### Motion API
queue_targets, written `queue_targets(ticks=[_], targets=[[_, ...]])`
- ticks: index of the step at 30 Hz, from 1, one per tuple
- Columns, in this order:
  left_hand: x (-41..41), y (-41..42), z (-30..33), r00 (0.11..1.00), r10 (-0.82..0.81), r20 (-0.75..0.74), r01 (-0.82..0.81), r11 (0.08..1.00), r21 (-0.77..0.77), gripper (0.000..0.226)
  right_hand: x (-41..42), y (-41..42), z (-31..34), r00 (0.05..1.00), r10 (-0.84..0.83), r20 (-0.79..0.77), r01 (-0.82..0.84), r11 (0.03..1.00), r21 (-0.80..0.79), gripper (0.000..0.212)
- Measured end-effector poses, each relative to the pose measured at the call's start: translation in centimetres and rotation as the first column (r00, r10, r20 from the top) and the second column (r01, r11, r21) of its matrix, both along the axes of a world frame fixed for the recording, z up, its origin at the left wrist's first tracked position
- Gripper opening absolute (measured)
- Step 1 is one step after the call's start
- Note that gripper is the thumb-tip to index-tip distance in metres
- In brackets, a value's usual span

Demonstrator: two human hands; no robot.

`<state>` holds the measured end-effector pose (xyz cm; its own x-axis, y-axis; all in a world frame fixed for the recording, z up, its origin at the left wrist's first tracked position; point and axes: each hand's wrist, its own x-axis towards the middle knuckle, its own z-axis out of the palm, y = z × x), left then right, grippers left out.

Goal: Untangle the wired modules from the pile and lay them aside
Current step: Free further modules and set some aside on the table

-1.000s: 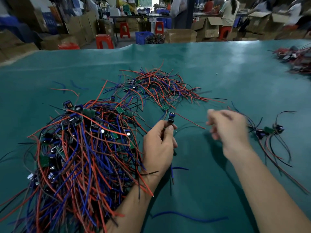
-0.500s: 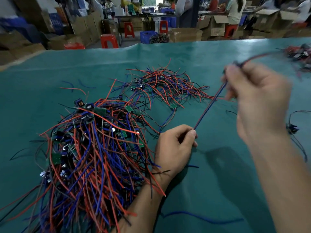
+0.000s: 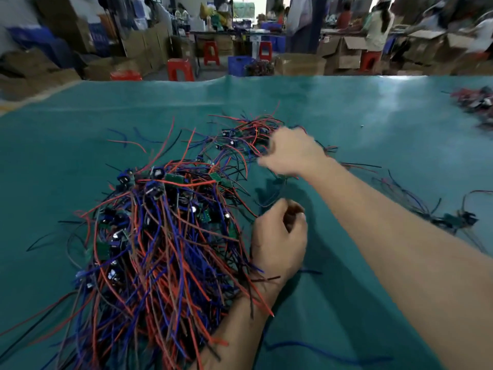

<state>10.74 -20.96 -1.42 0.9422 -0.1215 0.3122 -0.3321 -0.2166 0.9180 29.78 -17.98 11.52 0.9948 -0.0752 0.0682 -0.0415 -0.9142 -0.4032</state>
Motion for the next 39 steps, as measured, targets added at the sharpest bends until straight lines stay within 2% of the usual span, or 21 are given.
queue_targets(ticks=[1,2,3,4,7,9,11,14,16,19,21,25,29,31,33,35,37,38,39], targets=[[0.1,0.0,0.0,1.000,0.005,0.007,-0.005,1.000,0.009,0.015,-6.3,-9.6,-3.2,0.996,0.004,0.094,0.005,0.995,-0.098,0.058],[0.1,0.0,-0.1,1.000,0.004,0.010,-0.004,1.000,0.017,0.014,-10.7,-13.0,-4.2,0.970,-0.212,-0.118,0.200,0.974,-0.102,0.060],[0.2,0.1,-0.2,1.000,0.001,0.012,-0.001,1.000,0.023,0.013,-10.3,-13.7,-5.8,0.962,-0.259,-0.086,0.246,0.959,-0.138,0.059],[0.2,0.1,-0.2,1.000,0.001,0.016,-0.001,1.000,0.028,0.013,-10.7,-15.1,-7.4,0.955,-0.267,-0.132,0.254,0.962,-0.102,0.055],[0.1,0.1,-0.1,0.999,0.029,0.017,-0.029,0.999,0.022,0.014,-8.7,-15.9,-8.0,0.973,-0.231,-0.012,0.231,0.971,0.062,0.027],[0.1,0.1,-0.2,0.999,0.049,0.015,-0.049,0.999,-0.001,0.011,-9.3,-17.6,-8.1,0.958,-0.287,0.003,0.283,0.946,0.155,0.018],[0.1,0.0,-0.1,0.997,0.071,0.013,-0.070,0.997,-0.038,0.009,-10.7,-19.4,-7.7,0.937,-0.347,0.028,0.320,0.890,0.325,0.015],[0.2,0.0,-0.1,0.991,0.130,0.014,-0.129,0.989,-0.067,0.005,-13.6,-21.5,-7.0,0.924,-0.382,0.017,0.267,0.677,0.686,0.011],[0.2,0.1,-0.1,0.986,0.165,0.005,-0.164,0.980,-0.110,0.003,-16.2,-22.1,-6.7,0.937,-0.349,-0.018,0.203,0.502,0.841,0.010],[0.2,0.1,0.2,0.975,0.221,-0.007,-0.219,0.962,-0.161,0.015,-19.6,-21.6,-6.8,0.973,-0.213,-0.091,0.131,0.183,0.974,0.013],[0.1,0.2,0.3,0.969,0.245,-0.008,-0.242,0.953,-0.182,0.019,-20.9,-20.9,-7.0,0.989,-0.112,-0.097,0.105,0.068,0.992,0.023],[0.0,0.2,0.1,0.974,0.224,0.023,-0.220,0.969,-0.110,0.014,-21.3,-19.9,-7.4,0.999,-0.007,-0.047,0.047,0.025,0.999,0.023],[0.1,0.1,0.4,0.969,0.243,-0.045,-0.247,0.945,-0.215,0.028,-21.2,-19.4,-7.7,0.998,0.018,-0.059,0.058,0.055,0.997,0.019],[0.2,0.2,0.4,0.970,0.233,-0.071,-0.243,0.951,-0.193,0.034,-21.1,-20.3,-7.7,0.997,-0.057,-0.047,0.044,-0.044,0.998,0.021],[0.3,0.2,0.1,0.974,0.215,-0.075,-0.222,0.969,-0.109,0.031,-21.2,-21.3,-7.4,0.992,-0.125,-0.017,-0.006,-0.186,0.983,0.018],[0.3,0.1,-0.1,0.982,0.170,-0.084,-0.176,0.983,-0.061,0.025,-21.5,-21.9,-7.2,0.994,-0.101,0.030,-0.057,-0.271,0.961,0.021],[0.1,0.0,-0.3,0.992,0.096,-0.085,-0.103,0.992,-0.077,0.008,-21.6,-21.4,-7.3,0.999,-0.022,0.037,-0.041,-0.224,0.974,0.022],[-0.1,-0.1,-0.2,0.995,0.064,-0.071,-0.071,0.993,-0.090,0.010,-21.6,-20.8,-7.6,1.000,0.019,0.017,-0.014,-0.159,0.987,0.019],[-0.1,-0.1,-0.3,0.998,0.039,-0.049,-0.043,0.994,-0.096,0.023,-21.4,-20.0,-7.9,0.999,0.051,-0.014,0.018,-0.077,0.997,0.018]])
